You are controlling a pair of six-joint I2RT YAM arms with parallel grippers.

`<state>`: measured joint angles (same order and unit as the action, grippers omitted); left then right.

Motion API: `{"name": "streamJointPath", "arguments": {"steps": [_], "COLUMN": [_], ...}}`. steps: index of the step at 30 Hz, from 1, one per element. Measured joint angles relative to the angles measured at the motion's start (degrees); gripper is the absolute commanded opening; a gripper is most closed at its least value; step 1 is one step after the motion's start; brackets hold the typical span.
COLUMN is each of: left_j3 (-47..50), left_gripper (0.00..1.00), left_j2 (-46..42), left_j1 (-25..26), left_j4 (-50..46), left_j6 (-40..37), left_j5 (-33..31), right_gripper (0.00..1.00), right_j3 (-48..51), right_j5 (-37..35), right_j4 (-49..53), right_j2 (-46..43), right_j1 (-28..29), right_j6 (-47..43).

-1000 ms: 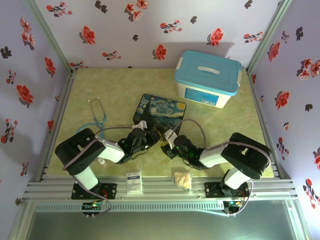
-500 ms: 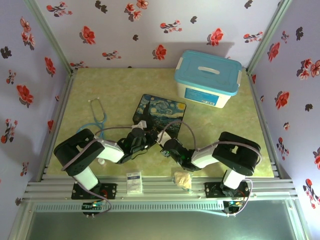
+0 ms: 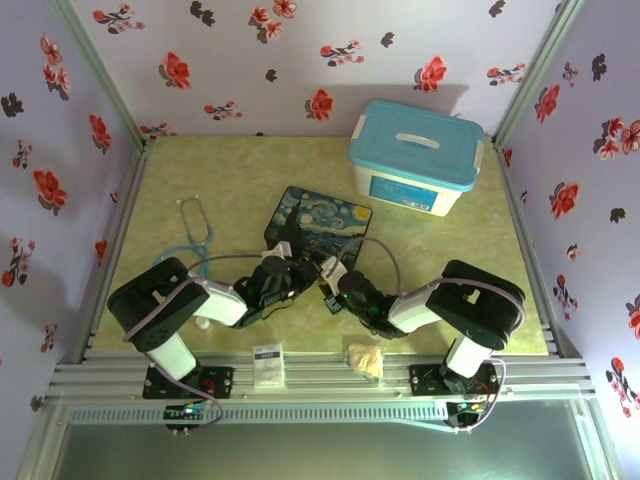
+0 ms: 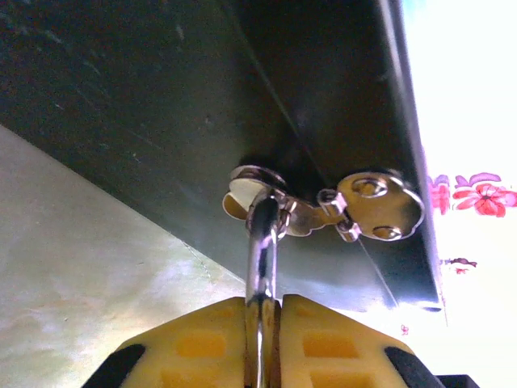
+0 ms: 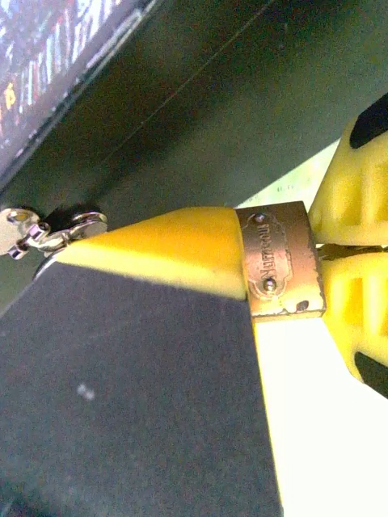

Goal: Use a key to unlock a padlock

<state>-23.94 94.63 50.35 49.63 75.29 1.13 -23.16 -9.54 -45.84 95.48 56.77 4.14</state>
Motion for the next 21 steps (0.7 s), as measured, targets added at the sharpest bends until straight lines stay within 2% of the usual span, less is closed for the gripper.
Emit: {"name": "streamJointPath", "arguments": {"steps": [3,8,9,13,16,21], "left_j3": [0.0,0.0,0.0,0.0,-0.02,-0.52], "left_gripper": [0.01,0.12,0.14,0.14,0.26,0.19], "left_j2": [0.0,-0.2,-0.33,-0.68,-0.9,-1.03], "left_j1": [0.04,0.11,0.11,0.11,0.15,0.37], "left_j4": [-0.42,-0.59,-0.85,-1.88,-2.56,-3.54], "left_j6": [-0.2,-0.63,-0.79,-1.55,-2.05,-2.43], "left_j5": [0.59,1.27,1.27,1.27,1.29,1.29], "right_gripper": [0.0,0.0,0.0,0.0,0.01,0.05], "right_j3": [1.4,3.85,3.98,4.09,4.09,4.04], "right_j5": [5.49,12.87,13.81,15.76,16.94,17.25], "right_j4": [-2.29,-8.11,-9.18,-11.28,-11.8,-11.87], "right_j2": [-0.02,0.79,1.36,2.71,3.13,3.13], "right_j1": [-1.84,-4.66,-4.96,-5.2,-5.27,-5.31], "right_j6": [2.19,7.06,7.93,10.49,11.5,12.9]}}
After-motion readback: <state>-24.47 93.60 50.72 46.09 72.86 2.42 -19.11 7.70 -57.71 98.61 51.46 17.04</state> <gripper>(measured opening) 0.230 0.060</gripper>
